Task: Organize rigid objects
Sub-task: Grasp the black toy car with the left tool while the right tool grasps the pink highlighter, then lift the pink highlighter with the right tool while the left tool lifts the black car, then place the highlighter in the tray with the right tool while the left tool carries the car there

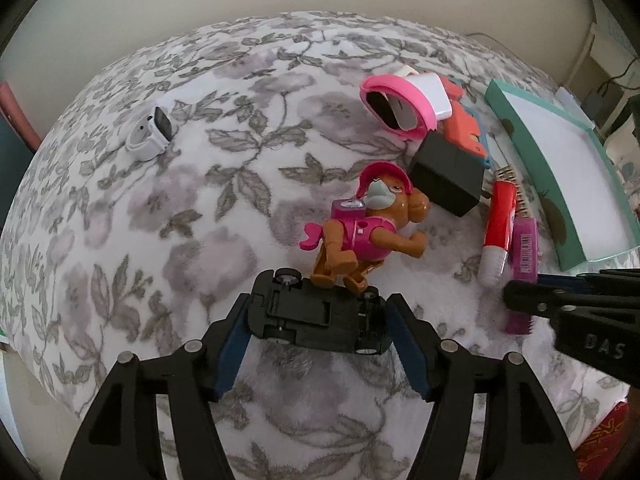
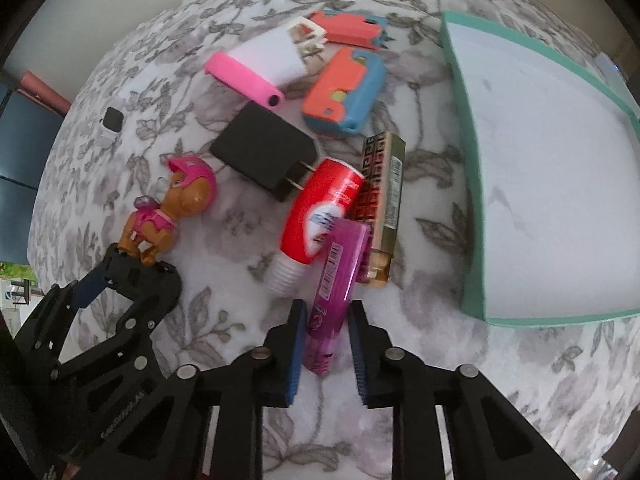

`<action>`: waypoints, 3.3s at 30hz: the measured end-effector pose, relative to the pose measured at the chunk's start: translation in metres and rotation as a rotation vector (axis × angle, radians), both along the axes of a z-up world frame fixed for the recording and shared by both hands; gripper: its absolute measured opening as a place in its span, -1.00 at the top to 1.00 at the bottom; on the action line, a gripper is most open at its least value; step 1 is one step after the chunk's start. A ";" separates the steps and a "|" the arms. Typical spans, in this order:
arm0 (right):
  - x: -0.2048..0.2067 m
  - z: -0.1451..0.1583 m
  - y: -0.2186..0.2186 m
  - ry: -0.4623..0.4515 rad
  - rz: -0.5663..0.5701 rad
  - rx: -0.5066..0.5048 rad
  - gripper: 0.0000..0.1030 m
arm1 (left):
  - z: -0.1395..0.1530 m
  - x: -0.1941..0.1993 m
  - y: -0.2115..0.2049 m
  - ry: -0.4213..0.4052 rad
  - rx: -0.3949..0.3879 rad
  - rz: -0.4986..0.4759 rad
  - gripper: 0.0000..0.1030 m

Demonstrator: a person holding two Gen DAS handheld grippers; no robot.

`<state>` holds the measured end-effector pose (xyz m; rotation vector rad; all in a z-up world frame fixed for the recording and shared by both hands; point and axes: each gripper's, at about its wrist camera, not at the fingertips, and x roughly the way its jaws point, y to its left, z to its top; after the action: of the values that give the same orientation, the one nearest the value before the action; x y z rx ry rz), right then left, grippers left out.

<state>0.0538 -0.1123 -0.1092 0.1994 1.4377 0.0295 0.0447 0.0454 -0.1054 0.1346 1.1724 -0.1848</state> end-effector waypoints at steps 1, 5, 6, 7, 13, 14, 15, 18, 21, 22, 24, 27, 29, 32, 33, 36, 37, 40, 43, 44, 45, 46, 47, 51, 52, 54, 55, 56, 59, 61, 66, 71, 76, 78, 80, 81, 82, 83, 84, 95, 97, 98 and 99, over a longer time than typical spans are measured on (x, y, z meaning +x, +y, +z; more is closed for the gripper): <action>-0.001 -0.001 -0.004 0.006 -0.005 -0.003 0.60 | -0.001 0.000 -0.002 0.005 0.002 -0.003 -0.35; -0.002 -0.006 -0.011 0.029 -0.011 -0.003 0.63 | -0.002 -0.001 -0.009 -0.010 0.039 -0.018 -0.39; -0.003 -0.006 -0.012 0.032 -0.011 -0.003 0.63 | -0.002 -0.002 -0.010 -0.012 0.048 -0.024 -0.39; -0.003 -0.006 -0.012 0.035 -0.010 -0.003 0.63 | -0.003 -0.003 -0.012 -0.012 0.055 -0.031 -0.40; -0.009 -0.009 -0.016 0.048 -0.006 0.011 0.63 | -0.002 -0.006 -0.018 -0.023 0.091 -0.070 -0.40; -0.012 -0.006 -0.019 0.050 -0.009 0.016 0.63 | -0.003 -0.006 -0.018 -0.020 0.090 -0.077 -0.41; -0.013 -0.006 -0.020 0.053 -0.010 0.020 0.63 | -0.003 -0.006 -0.018 -0.015 0.087 -0.085 -0.42; -0.017 -0.001 -0.029 0.058 -0.008 0.026 0.63 | -0.006 -0.008 -0.020 0.019 0.077 -0.115 -0.45; -0.016 0.000 -0.030 0.060 -0.005 0.024 0.63 | -0.007 -0.009 -0.022 0.021 0.080 -0.116 -0.46; -0.015 0.000 -0.030 0.061 -0.004 0.024 0.63 | -0.007 -0.008 -0.023 0.020 0.076 -0.113 -0.46; -0.015 0.002 -0.029 0.065 -0.003 0.026 0.63 | -0.007 -0.006 -0.024 0.009 0.079 -0.117 -0.46; -0.013 0.000 -0.026 0.070 -0.004 0.029 0.63 | -0.008 -0.003 -0.029 -0.017 0.097 -0.139 -0.48; -0.013 0.000 -0.027 0.072 -0.005 0.033 0.63 | -0.007 -0.004 -0.032 -0.030 0.114 -0.154 -0.50; -0.012 0.000 -0.028 0.073 -0.006 0.036 0.63 | -0.007 -0.001 -0.037 -0.039 0.127 -0.164 -0.50; -0.012 0.000 -0.029 0.074 -0.007 0.038 0.62 | -0.007 -0.001 -0.039 -0.040 0.126 -0.170 -0.50; -0.012 0.000 -0.031 0.075 -0.007 0.041 0.62 | -0.006 -0.006 -0.041 -0.041 0.117 -0.186 -0.50; -0.011 0.000 -0.031 0.075 -0.007 0.041 0.62 | -0.006 -0.007 -0.040 -0.037 0.110 -0.184 -0.50; -0.011 0.000 -0.032 0.075 -0.006 0.039 0.62 | -0.005 -0.009 -0.033 -0.025 0.087 -0.182 -0.50; -0.011 0.001 -0.032 0.076 -0.007 0.040 0.62 | -0.007 -0.009 -0.034 -0.014 0.081 -0.201 -0.51; -0.011 0.001 -0.032 0.076 -0.006 0.039 0.61 | -0.007 -0.009 -0.035 -0.019 0.083 -0.205 -0.52; -0.011 0.001 -0.032 0.076 -0.007 0.039 0.61 | -0.007 -0.010 -0.035 -0.023 0.084 -0.207 -0.52; -0.011 0.001 -0.032 0.076 -0.006 0.038 0.61 | -0.007 -0.010 -0.035 -0.022 0.084 -0.206 -0.53; -0.011 0.001 -0.032 0.076 -0.005 0.038 0.61 | -0.007 -0.009 -0.035 -0.021 0.083 -0.200 -0.54; -0.011 0.001 -0.032 0.077 -0.004 0.038 0.61 | -0.007 -0.010 -0.039 -0.029 0.107 -0.210 -0.55; -0.011 0.001 -0.032 0.077 -0.004 0.038 0.61 | -0.006 -0.010 -0.040 -0.034 0.111 -0.214 -0.55; -0.011 0.001 -0.032 0.077 -0.005 0.038 0.61 | -0.006 -0.011 -0.041 -0.046 0.118 -0.215 -0.55; -0.011 0.001 -0.032 0.077 -0.003 0.037 0.62 | -0.006 -0.011 -0.041 -0.049 0.121 -0.214 -0.55; -0.011 0.001 -0.033 0.076 -0.002 0.036 0.62 | -0.006 -0.012 -0.041 -0.053 0.123 -0.212 -0.53; -0.012 0.002 -0.029 0.072 0.012 0.023 0.65 | -0.005 -0.015 -0.043 -0.058 0.139 -0.216 -0.49; -0.013 0.003 -0.026 0.069 0.025 0.015 0.66 | -0.004 -0.018 -0.043 -0.054 0.153 -0.214 -0.49; -0.017 0.008 -0.024 0.057 0.023 0.028 0.66 | 0.000 -0.021 -0.033 -0.030 0.176 -0.179 -0.49; -0.020 0.016 -0.029 0.035 0.001 0.065 0.66 | 0.015 -0.021 -0.016 -0.018 0.128 -0.113 -0.49; -0.021 0.027 -0.032 0.001 -0.022 0.119 0.66 | 0.041 -0.018 -0.009 -0.051 0.104 -0.066 -0.49; -0.020 0.032 -0.037 -0.017 -0.031 0.143 0.66 | 0.057 -0.016 -0.011 -0.071 0.082 -0.051 -0.49; -0.017 0.041 -0.041 -0.043 -0.042 0.160 0.66 | 0.070 -0.013 -0.016 -0.089 0.067 -0.037 -0.49; -0.017 0.044 -0.043 -0.056 -0.046 0.168 0.66 | 0.076 -0.011 -0.020 -0.097 0.063 -0.032 -0.49; -0.017 0.048 -0.045 -0.071 -0.053 0.178 0.66 | 0.082 -0.009 -0.024 -0.104 0.059 -0.030 -0.49; -0.016 0.052 -0.047 -0.081 -0.058 0.184 0.66 | 0.088 -0.007 -0.030 -0.112 0.054 -0.028 -0.49; -0.016 0.055 -0.051 -0.094 -0.064 0.189 0.66 | 0.094 -0.005 -0.037 -0.121 0.046 -0.026 -0.49; -0.018 0.078 -0.115 -0.209 -0.261 0.166 0.65 | 0.133 0.010 -0.125 -0.160 0.010 -0.059 -0.50; -0.019 0.077 -0.131 -0.221 -0.313 0.140 0.65 | 0.135 0.011 -0.144 -0.166 0.016 -0.071 -0.50; -0.021 0.077 -0.141 -0.226 -0.341 0.126 0.65 | 0.135 0.011 -0.153 -0.162 0.009 -0.083 -0.50; -0.022 0.077 -0.150 -0.229 -0.364 0.117 0.65 | 0.134 0.012 -0.162 -0.155 -0.003 -0.091 -0.50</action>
<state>0.0317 -0.2620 -0.0323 0.5350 1.1556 -0.1569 0.0569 -0.1162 0.0289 0.1968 1.0126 -0.2521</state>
